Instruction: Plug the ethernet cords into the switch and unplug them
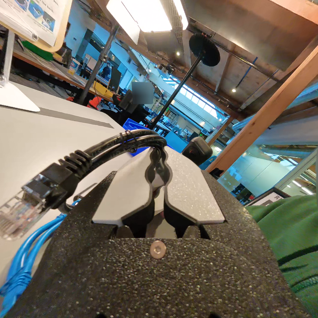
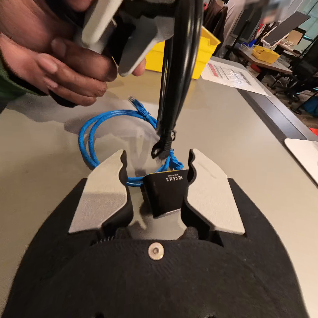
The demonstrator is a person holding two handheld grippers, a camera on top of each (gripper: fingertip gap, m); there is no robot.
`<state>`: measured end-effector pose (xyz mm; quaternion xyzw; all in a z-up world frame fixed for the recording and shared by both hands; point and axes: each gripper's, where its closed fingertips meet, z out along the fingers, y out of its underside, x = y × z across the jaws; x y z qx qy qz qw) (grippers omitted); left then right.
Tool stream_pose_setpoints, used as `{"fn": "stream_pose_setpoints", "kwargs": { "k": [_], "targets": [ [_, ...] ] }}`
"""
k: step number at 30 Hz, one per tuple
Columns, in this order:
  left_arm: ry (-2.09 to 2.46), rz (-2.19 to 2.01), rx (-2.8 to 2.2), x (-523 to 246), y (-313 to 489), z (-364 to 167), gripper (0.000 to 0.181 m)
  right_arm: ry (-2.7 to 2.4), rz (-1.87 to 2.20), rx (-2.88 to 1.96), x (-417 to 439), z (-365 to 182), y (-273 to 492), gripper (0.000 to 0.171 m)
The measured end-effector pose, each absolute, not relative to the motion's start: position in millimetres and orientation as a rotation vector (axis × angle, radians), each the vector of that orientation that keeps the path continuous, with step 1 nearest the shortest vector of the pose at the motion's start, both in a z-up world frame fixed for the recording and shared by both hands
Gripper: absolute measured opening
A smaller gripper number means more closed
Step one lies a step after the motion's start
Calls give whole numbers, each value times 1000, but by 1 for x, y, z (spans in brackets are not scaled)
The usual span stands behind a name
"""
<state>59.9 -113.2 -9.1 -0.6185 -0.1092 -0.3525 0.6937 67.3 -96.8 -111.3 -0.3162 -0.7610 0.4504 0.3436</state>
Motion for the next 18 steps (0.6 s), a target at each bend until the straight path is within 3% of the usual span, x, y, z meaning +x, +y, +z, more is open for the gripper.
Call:
{"fn": "stream_pose_setpoints", "kwargs": {
  "k": [3,5,11,16,18],
  "targets": [
    [-289,-761,-1379,63,-116,-8,6,-1976,1196,-808,70,-110,-96,47],
    [-330,-779,-1360,63,-122,-6,5,-1951,1247,-782,73,-103,-97,18],
    [-420,-832,-1333,66,-144,-3,5,-1962,1308,-719,78,-100,-112,22],
    [-528,-811,-1274,62,-153,-9,5,-2020,1275,-678,78,-109,-129,56],
    [-574,-809,-1250,60,-154,-14,5,-2000,1266,-658,78,-107,-133,47]
  ]
}}
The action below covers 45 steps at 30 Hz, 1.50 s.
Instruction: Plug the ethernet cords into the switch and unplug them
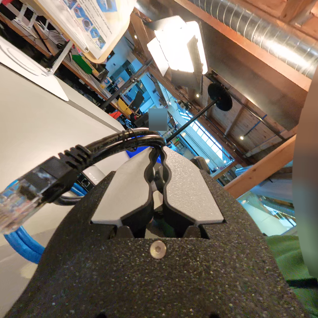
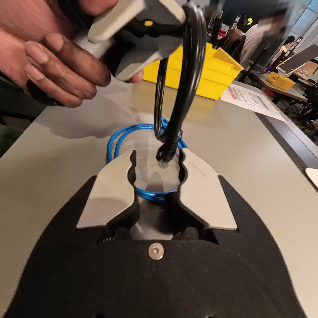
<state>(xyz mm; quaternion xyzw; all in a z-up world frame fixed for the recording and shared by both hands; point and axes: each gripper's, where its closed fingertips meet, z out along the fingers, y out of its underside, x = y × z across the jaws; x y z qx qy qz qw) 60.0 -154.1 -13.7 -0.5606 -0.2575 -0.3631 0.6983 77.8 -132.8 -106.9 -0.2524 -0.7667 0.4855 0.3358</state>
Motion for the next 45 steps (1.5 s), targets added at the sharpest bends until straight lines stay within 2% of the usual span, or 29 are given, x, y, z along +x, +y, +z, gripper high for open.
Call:
{"fn": "stream_pose_setpoints", "kwargs": {
  "k": [2,3,6,8,12,15,20,22,25,28,31,37,42,44,45],
  "targets": [
    [-610,-818,-1239,59,-155,-19,5,-1968,1258,-671,76,-104,-132,25],
    [-624,-822,-1233,57,-157,-21,5,-1960,1243,-678,75,-103,-130,21],
    [-639,-856,-1276,58,-159,-29,5,-1948,1224,-708,73,-103,-123,19],
    [-606,-865,-1392,65,-160,-39,21,-1949,1260,-730,74,-102,-120,18],
    [-395,-810,-1582,82,-178,-45,24,-1962,1316,-772,77,-99,-116,18],
    [-218,-618,-1611,74,-193,-31,25,-1963,1342,-783,78,-97,-116,17],
    [83,-137,-1617,47,-197,-1,39,-1924,1451,-805,81,-83,-118,17],
    [151,26,-1572,34,-193,13,58,-1893,1511,-814,82,-74,-119,16],
    [229,79,-1567,21,-180,20,70,-1849,1586,-825,83,-63,-119,16],
    [376,50,-1593,23,-163,12,69,-1836,1647,-847,84,-57,-120,15],
    [584,84,-1605,32,-147,-3,60,-1832,1720,-858,86,-54,-122,15],
    [723,-206,-1758,54,-134,-47,55,-1773,1832,-868,89,-45,-120,15],
    [742,-237,-1841,58,-135,-63,30,-1739,1872,-901,86,-44,-118,15],
    [735,-205,-1876,57,-135,-67,13,-1732,1882,-909,85,-45,-119,15],
    [726,-199,-1899,57,-136,-68,12,-1726,1881,-914,84,-45,-118,14]
  ]
}}
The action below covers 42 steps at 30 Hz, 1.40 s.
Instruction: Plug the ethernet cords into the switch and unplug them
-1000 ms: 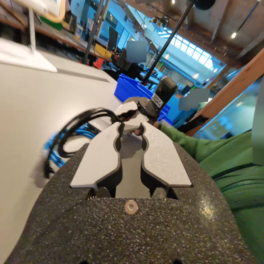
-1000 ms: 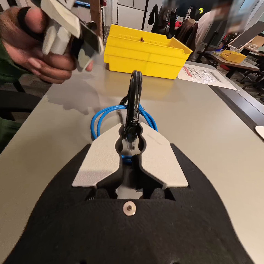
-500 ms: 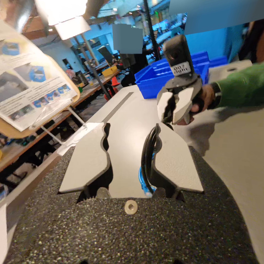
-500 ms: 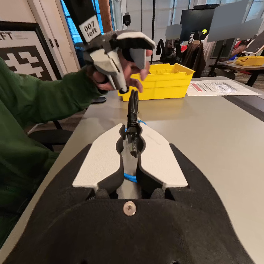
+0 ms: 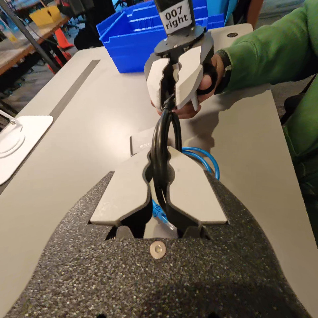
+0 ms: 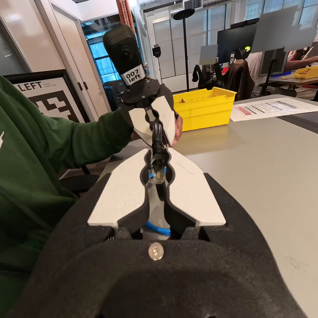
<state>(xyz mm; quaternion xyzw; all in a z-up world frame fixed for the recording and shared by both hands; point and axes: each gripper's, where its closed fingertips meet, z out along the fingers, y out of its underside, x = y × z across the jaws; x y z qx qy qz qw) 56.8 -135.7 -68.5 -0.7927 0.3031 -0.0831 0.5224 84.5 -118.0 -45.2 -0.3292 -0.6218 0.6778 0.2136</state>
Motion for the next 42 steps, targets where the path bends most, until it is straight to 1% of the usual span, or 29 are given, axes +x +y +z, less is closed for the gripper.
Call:
{"fn": "stream_pose_setpoints", "kwargs": {
  "k": [7,8,10,11,15,17,22,25,29,31,34,42],
  "targets": [
    [521,-264,-2025,54,-137,-60,10,-1619,1866,-950,75,-40,-110,14],
    [484,-265,-2041,52,-137,-57,10,-1605,1838,-936,74,-39,-108,17],
    [406,-270,-2055,47,-138,-49,10,-1598,1755,-934,71,-42,-102,39],
    [366,-273,-2055,44,-139,-44,10,-1609,1724,-936,70,-44,-100,46],
    [175,-346,-2021,34,-151,-23,10,-1602,1681,-895,73,-44,-93,54],
    [86,-434,-1981,36,-159,-21,10,-1610,1650,-860,75,-42,-93,57],
    [-93,-691,-1864,57,-164,-57,10,-1666,1552,-726,81,-39,-103,63],
    [-199,-821,-1745,63,-158,-76,10,-1683,1517,-735,79,-45,-100,62],
    [-274,-811,-1679,58,-150,-88,10,-1726,1394,-758,75,-59,-88,60],
    [-289,-823,-1715,60,-147,-95,10,-1741,1329,-754,74,-64,-82,57],
    [-279,-804,-1752,64,-144,-98,10,-1783,1260,-716,76,-68,-81,47],
    [-281,-854,-1824,74,-147,-104,10,-1823,1113,-588,80,-75,-82,37]
  ]
}}
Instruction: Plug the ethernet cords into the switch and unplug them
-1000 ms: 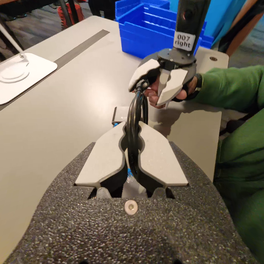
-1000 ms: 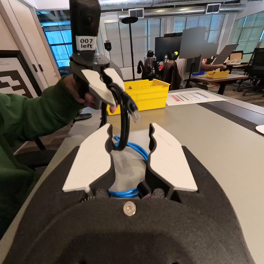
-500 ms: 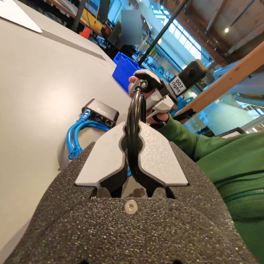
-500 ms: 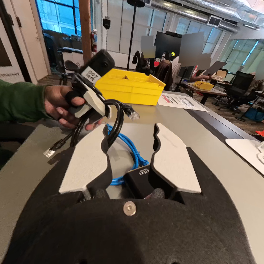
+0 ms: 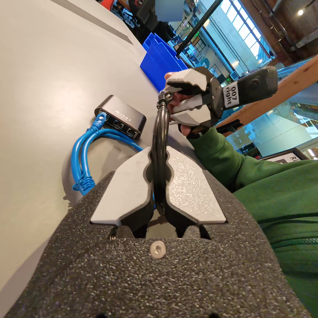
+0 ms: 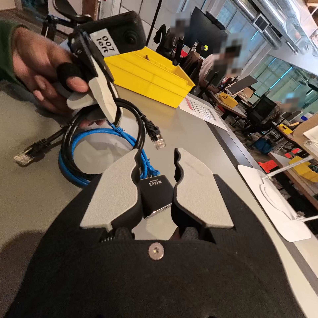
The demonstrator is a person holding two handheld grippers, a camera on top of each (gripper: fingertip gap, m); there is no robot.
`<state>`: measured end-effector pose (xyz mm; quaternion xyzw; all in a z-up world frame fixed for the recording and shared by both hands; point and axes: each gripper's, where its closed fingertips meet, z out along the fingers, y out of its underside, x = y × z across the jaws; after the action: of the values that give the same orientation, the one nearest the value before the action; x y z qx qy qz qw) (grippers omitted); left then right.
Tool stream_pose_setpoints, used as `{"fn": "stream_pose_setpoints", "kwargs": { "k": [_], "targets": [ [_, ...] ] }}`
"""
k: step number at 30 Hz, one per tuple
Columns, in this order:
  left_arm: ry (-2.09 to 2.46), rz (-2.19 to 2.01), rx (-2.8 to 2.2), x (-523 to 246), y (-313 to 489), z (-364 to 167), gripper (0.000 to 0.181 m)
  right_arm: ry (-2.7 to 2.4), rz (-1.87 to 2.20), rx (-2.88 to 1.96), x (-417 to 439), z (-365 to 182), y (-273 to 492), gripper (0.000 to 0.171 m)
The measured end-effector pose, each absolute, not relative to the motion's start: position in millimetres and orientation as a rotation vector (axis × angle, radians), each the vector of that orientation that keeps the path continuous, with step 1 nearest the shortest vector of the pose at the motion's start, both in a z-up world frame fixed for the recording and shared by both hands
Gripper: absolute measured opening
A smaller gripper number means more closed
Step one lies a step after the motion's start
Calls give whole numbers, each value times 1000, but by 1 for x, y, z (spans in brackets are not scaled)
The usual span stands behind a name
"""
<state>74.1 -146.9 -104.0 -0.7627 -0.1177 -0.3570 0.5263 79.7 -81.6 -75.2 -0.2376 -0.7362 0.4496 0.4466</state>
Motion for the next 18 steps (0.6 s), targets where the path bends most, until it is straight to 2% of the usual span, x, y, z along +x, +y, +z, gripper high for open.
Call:
{"fn": "stream_pose_setpoints", "kwargs": {
  "k": [10,18],
  "targets": [
    [-232,-925,-1769,91,-157,-78,9,-1777,1239,-573,88,-59,-86,30],
    [-251,-978,-1790,110,-154,-99,9,-1896,1209,-523,94,-74,-98,29]
  ]
}}
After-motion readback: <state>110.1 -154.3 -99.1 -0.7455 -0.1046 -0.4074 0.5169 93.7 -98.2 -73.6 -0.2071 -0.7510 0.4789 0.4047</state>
